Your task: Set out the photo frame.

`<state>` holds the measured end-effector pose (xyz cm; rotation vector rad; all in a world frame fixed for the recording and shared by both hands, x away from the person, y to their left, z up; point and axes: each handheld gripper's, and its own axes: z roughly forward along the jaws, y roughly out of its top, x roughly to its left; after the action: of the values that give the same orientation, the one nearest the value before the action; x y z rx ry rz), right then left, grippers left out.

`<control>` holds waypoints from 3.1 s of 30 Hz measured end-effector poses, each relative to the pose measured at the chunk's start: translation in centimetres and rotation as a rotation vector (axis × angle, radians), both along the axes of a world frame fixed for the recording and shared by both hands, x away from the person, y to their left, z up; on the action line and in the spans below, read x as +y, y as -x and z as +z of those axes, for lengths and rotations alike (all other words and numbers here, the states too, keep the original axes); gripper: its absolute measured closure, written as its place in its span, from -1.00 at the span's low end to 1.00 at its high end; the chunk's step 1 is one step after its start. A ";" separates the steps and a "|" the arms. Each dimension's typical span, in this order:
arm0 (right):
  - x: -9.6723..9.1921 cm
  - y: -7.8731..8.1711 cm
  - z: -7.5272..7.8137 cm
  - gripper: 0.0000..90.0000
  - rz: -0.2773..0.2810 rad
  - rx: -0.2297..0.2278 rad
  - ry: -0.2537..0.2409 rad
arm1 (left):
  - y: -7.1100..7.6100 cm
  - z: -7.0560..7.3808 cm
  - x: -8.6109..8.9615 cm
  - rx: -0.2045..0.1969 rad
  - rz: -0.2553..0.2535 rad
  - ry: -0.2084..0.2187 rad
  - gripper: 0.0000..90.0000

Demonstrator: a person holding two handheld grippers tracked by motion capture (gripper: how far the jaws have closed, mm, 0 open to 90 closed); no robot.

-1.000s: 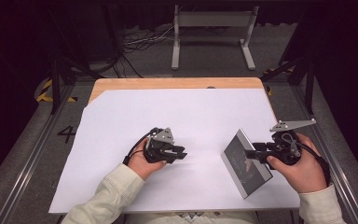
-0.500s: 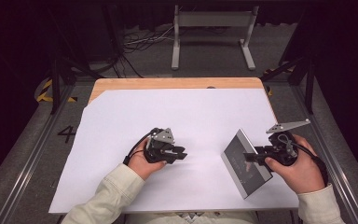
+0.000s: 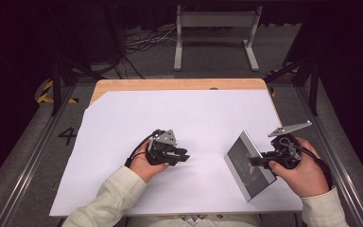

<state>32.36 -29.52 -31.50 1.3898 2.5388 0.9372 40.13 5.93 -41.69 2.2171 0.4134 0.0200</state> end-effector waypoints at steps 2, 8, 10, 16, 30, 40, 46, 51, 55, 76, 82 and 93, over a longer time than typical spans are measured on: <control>0.1 0.1 0.1 0.65 -0.015 0.001 0.011 | 0.0 0.0 0.0 0.003 0.001 0.002 0.60; 0.2 0.3 0.2 0.85 -0.060 -0.017 0.046 | -0.1 0.0 0.1 0.003 0.003 -0.003 0.60; 0.2 0.2 0.2 0.86 -0.044 -0.016 0.025 | 0.0 0.0 0.1 0.005 0.003 -0.002 0.60; 0.3 0.2 0.3 0.86 -0.033 -0.034 0.034 | -0.1 0.0 0.3 0.007 0.011 0.002 0.60; 0.5 -1.0 1.6 0.86 0.022 -0.070 0.042 | -0.8 -0.3 3.3 0.043 0.088 0.038 0.60; 0.5 -2.6 2.6 0.86 0.070 -0.088 0.052 | -1.1 -0.8 4.6 0.036 0.141 0.030 0.57; 0.9 -3.1 3.3 0.86 0.100 -0.114 0.080 | -1.3 -1.1 5.3 0.039 0.164 0.028 0.47; 1.4 -4.0 3.8 0.86 0.148 -0.123 0.070 | -1.3 -1.2 5.9 0.050 0.184 0.035 0.44; 1.8 -4.9 4.0 0.86 0.171 -0.122 0.072 | -1.2 -1.4 6.3 0.063 0.198 0.030 0.41; 5.6 -8.7 4.4 0.86 0.341 -0.146 0.099 | 0.3 -1.7 8.8 0.072 0.275 0.021 0.39; 7.0 -9.8 4.4 0.86 0.438 -0.156 0.102 | 0.2 -1.7 9.0 0.068 0.282 0.021 0.40; 8.3 -10.9 4.2 0.86 0.520 -0.149 0.103 | -0.1 -1.7 8.6 0.071 0.271 0.019 0.39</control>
<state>43.23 -21.17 -27.34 0.6076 2.8306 0.9112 40.23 14.57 -43.40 2.1323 0.7480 0.0820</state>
